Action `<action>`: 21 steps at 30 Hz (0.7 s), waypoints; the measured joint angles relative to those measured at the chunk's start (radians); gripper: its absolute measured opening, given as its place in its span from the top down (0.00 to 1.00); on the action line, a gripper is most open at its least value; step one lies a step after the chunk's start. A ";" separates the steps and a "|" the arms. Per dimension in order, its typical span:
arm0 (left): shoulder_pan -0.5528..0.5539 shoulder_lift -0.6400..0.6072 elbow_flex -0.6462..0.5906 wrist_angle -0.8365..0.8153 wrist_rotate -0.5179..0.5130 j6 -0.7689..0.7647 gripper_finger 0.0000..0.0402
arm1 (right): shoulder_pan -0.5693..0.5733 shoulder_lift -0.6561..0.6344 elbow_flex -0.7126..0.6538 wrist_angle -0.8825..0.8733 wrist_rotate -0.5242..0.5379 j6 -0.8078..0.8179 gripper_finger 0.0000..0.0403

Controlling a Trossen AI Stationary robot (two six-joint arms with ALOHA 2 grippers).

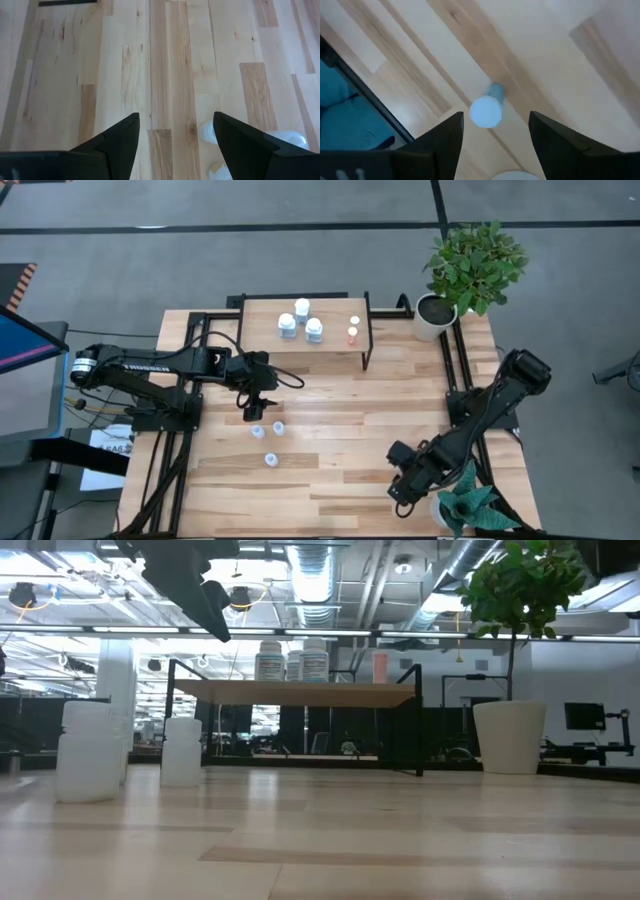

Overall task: Pick and place medicine bottles onto shelf by color
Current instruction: Put the blue pill bottle on the shelf

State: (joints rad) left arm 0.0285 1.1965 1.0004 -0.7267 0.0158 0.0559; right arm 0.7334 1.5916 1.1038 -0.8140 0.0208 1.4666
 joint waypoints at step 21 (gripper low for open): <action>0.000 0.000 0.000 0.004 -0.001 0.000 0.40 | -0.008 0.132 0.000 0.059 -0.049 -0.008 0.39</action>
State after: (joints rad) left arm 0.0288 1.1961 1.0004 -0.7227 0.0151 0.0555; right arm 0.7259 1.7236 1.1034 -0.7546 -0.0284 1.4590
